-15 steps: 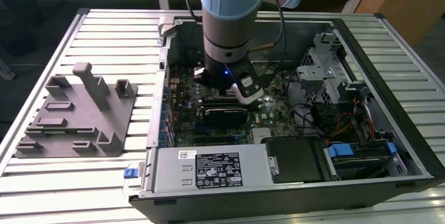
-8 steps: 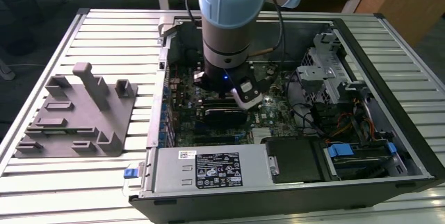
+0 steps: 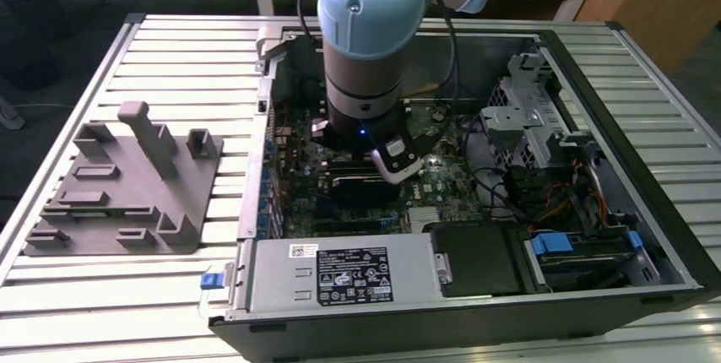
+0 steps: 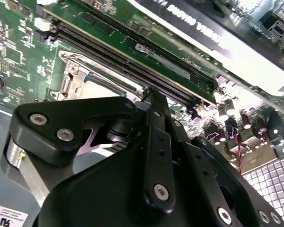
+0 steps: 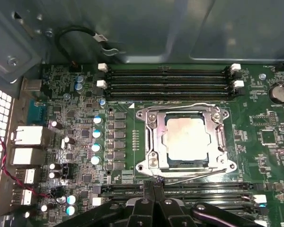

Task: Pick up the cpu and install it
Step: 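Install the second cpu locking lever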

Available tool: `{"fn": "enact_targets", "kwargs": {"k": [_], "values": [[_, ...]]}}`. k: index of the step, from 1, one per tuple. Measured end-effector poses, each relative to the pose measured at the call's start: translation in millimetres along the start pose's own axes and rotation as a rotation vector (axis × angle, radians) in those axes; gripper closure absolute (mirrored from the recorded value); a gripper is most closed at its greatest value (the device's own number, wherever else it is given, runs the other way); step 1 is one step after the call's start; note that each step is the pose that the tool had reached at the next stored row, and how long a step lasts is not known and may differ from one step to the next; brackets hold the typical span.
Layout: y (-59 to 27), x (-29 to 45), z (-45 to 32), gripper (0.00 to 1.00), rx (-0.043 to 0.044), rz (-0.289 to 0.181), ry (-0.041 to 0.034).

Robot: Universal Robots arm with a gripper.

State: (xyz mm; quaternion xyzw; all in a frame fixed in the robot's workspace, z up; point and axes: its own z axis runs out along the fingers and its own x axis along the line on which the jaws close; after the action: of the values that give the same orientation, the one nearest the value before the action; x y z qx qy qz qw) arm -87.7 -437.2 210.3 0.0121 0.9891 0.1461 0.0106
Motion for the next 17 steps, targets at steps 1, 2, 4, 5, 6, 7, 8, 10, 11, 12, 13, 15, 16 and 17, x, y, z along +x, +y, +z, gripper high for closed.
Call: {"fn": "enact_targets", "kwargs": {"k": [1, 2, 4, 5, 6, 7, 8, 10, 11, 12, 13, 15, 16, 17], "values": [[-0.6, 0.9, 0.7, 0.89, -0.0018, 0.000, 0.0000], [-1.1, 1.0, 1.0, 0.89, -0.0060, 0.000, 0.0001], [-1.8, 1.1, 1.6, 0.89, -0.0195, 0.002, 0.0001], [-2.0, 1.1, 1.8, 0.89, -0.0289, 0.002, 0.0002], [-2.3, 1.1, 1.9, 0.89, -0.0390, 0.002, 0.0005], [-2.9, 1.1, 2.1, 0.89, -0.0472, 0.003, 0.0007], [-3.7, 1.1, 2.5, 0.89, -0.0526, 0.003, 0.0007], [-5.3, 1.6, 3.9, 0.89, -0.0565, 0.003, 0.0007], [-6.1, 1.8, 4.8, 0.89, -0.0576, 0.003, 0.0007], [-6.7, 2.1, 5.7, 0.89, -0.0589, 0.003, 0.0007], [-7.3, 2.3, 6.6, 0.89, -0.0603, 0.003, 0.0007], [-8.4, 2.7, 8.3, 0.89, -0.0634, 0.003, 0.0007], [-8.6, 3.0, 9.1, 0.89, -0.0652, 0.004, 0.0007], [-8.9, 3.6, 9.8, 0.89, -0.0671, 0.004, 0.0006]]}}
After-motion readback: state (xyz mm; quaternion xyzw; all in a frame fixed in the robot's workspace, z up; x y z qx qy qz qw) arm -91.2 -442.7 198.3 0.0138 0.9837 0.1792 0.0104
